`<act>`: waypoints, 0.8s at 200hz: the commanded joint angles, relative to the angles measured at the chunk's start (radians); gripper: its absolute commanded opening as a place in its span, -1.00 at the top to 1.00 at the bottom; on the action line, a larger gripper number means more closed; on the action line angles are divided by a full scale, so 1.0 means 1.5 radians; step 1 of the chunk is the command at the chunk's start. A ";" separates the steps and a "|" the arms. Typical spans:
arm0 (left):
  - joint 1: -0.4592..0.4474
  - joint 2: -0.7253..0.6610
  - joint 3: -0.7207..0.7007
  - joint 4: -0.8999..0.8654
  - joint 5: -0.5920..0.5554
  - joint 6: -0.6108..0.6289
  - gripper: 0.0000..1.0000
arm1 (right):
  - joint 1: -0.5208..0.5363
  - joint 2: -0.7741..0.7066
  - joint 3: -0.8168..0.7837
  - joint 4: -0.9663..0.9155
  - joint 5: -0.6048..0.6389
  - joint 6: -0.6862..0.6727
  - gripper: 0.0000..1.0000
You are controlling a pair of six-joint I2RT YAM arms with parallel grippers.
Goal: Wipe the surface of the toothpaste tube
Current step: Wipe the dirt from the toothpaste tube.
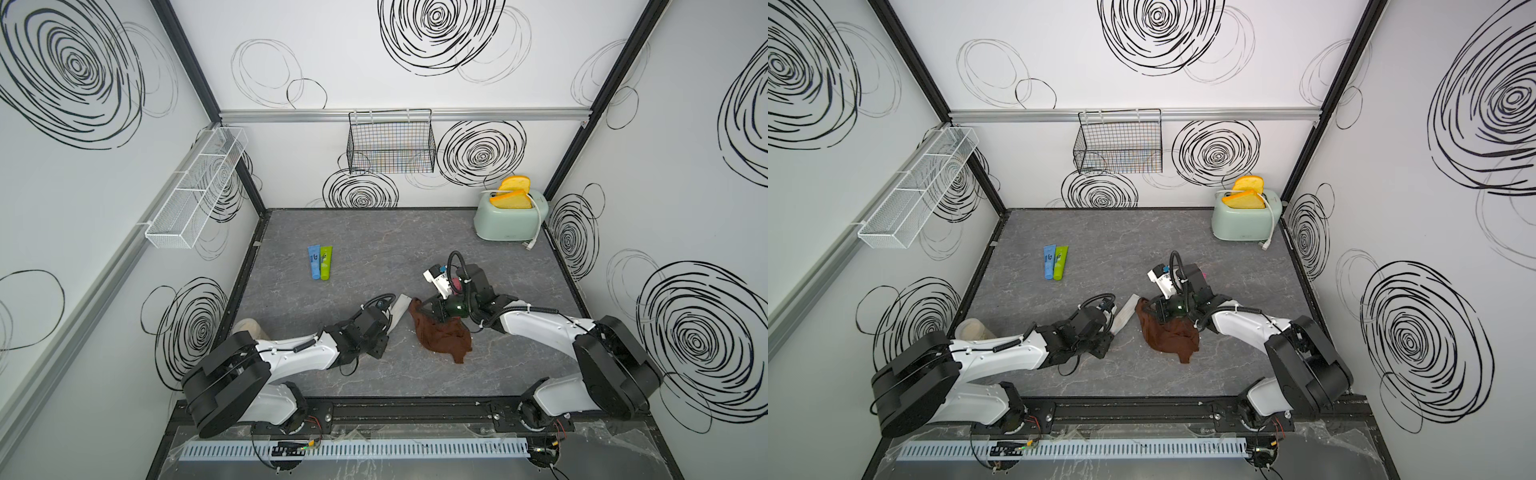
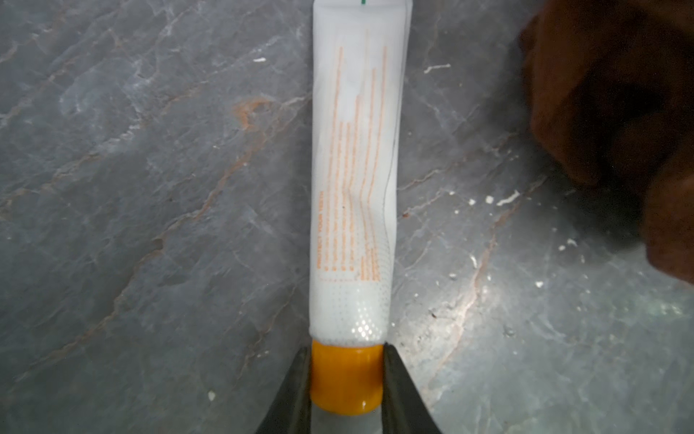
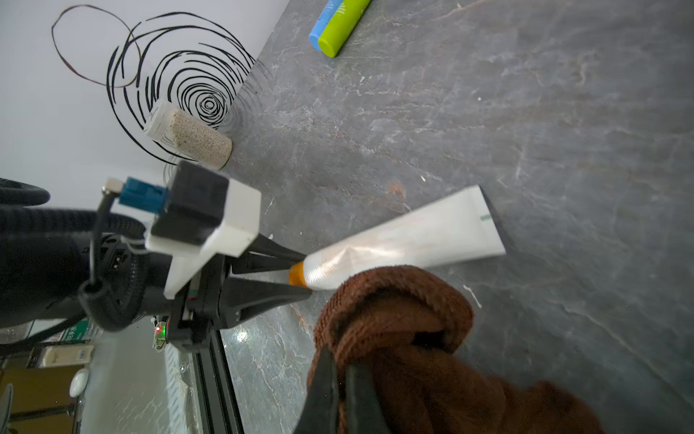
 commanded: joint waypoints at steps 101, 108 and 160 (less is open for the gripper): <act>-0.019 -0.026 0.000 0.040 -0.018 0.024 1.00 | 0.036 0.214 0.061 -0.032 0.078 -0.017 1.00; -0.018 -0.033 -0.003 0.045 -0.018 0.025 1.00 | 0.045 0.205 0.049 -0.014 0.048 -0.002 1.00; -0.012 -0.060 -0.017 0.060 -0.016 0.030 1.00 | 0.145 0.216 0.014 0.054 -0.002 0.066 1.00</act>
